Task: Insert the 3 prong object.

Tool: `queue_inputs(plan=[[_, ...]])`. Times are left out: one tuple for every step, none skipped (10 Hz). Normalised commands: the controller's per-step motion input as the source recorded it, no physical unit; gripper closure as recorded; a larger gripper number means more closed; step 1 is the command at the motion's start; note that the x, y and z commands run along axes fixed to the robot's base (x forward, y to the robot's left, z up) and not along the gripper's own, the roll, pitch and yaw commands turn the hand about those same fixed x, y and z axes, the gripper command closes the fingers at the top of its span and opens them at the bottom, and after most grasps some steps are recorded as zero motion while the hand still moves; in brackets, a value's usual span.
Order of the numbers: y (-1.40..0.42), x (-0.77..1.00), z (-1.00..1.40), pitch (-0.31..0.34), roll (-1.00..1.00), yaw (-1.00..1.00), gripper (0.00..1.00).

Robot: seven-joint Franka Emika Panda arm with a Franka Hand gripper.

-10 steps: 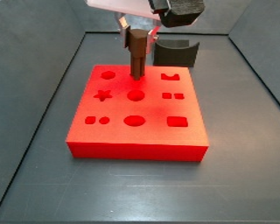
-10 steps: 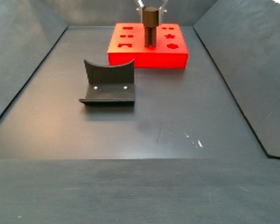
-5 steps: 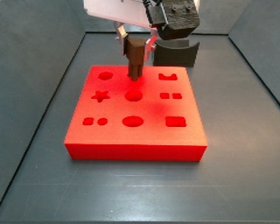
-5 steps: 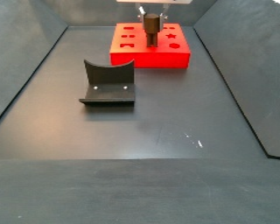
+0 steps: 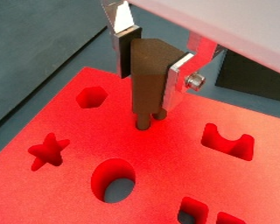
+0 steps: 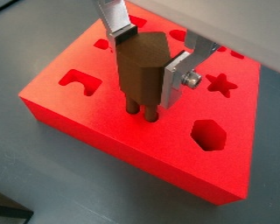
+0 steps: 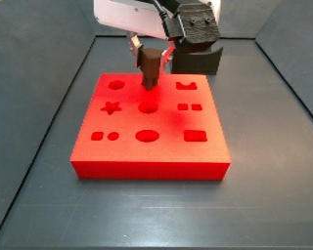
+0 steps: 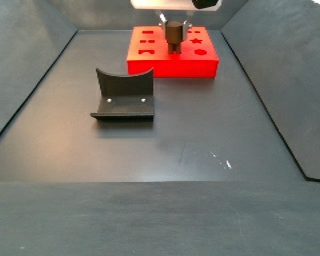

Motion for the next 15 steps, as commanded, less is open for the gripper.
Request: queue_inputs(plan=[[-0.14, 0.0, -0.78, -0.027, 0.29, 0.0, 1.0], [-0.16, 0.0, -0.72, -0.036, 0.32, 0.0, 1.0], [-0.17, 0.0, -0.72, -0.049, 0.32, 0.0, 1.0], [-0.12, 0.0, -0.75, -0.023, 0.29, 0.0, 1.0], [0.0, 0.03, -0.52, 0.0, 0.0, -0.07, 1.0], [0.0, 0.0, -0.56, 0.004, -0.07, -0.05, 1.0], [0.0, 0.14, -0.66, 0.011, -0.07, -0.04, 1.0], [0.0, 0.1, -0.72, 0.019, -0.06, -0.03, 1.0], [0.0, 0.07, -0.73, 0.01, -0.07, -0.03, 1.0], [0.08, 0.02, -0.77, 0.026, -0.2, -0.03, 1.0], [0.07, 0.01, -0.75, 0.011, -0.21, -0.05, 1.0], [0.05, 0.0, -0.71, 0.019, -0.23, -0.04, 1.0], [0.07, 0.0, -0.71, 0.017, -0.23, -0.03, 1.0], [0.05, 0.0, -0.85, 0.0, -0.16, -0.02, 1.0], [0.05, 0.0, -0.87, 0.0, -0.16, -0.01, 1.0]])
